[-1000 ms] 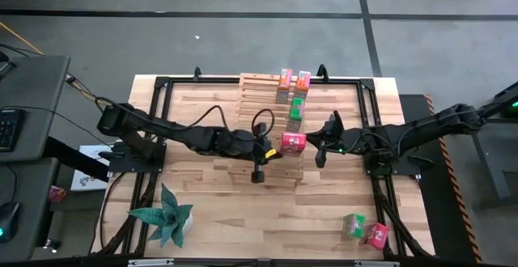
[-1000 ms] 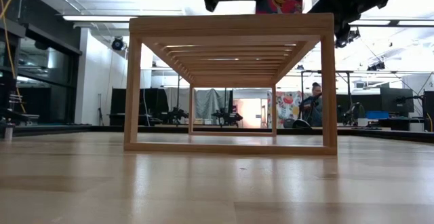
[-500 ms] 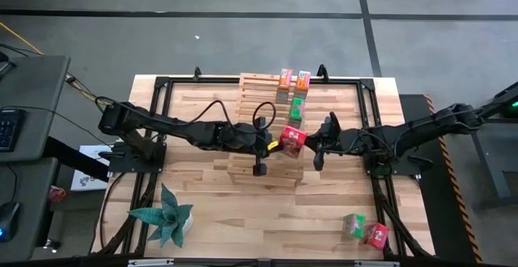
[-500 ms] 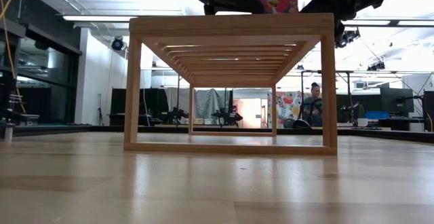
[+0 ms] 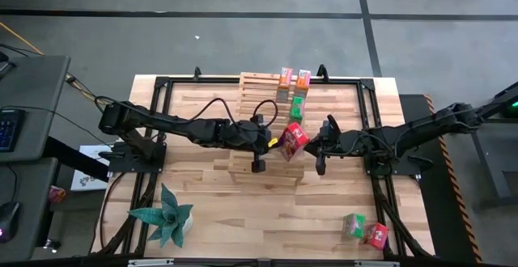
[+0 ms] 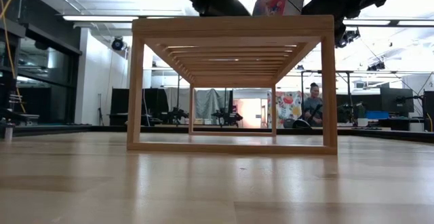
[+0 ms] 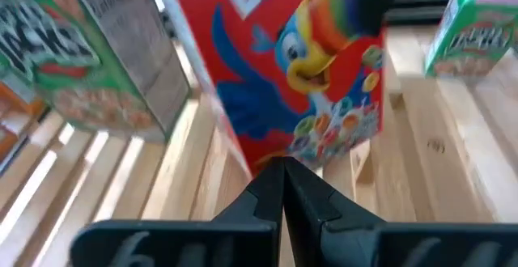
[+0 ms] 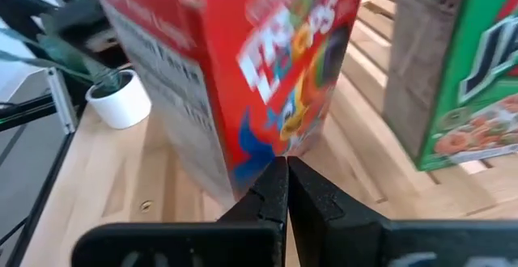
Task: Stack cereal on shelf
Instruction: Put the top left red cereal box on the shelf
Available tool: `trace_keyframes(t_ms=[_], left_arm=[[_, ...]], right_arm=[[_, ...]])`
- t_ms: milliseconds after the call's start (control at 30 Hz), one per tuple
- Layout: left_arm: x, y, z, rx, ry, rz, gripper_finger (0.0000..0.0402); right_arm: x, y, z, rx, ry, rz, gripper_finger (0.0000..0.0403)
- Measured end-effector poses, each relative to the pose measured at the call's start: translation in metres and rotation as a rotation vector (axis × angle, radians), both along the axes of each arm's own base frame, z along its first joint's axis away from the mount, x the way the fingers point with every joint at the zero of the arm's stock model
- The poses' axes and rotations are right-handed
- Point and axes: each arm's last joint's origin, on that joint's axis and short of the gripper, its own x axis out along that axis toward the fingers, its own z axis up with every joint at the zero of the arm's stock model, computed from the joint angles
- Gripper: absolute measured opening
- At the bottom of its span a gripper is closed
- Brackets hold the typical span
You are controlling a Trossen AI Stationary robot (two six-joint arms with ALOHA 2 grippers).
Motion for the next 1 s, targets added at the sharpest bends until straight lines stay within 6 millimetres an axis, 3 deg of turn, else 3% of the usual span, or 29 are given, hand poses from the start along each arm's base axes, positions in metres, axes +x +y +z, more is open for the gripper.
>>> trace_keyframes(t_ms=[367,1000], left_arm=[[-0.002,-0.003,-0.003,0.001,0.026,0.028,0.0000],[0.003,0.018,0.003,0.034,-0.042,0.042,0.0000]], right_arm=[[-0.002,0.011,0.000,0.013,-0.008,0.016,0.0000],[-0.003,0.013,0.001,0.068,-0.016,0.028,0.0000]])
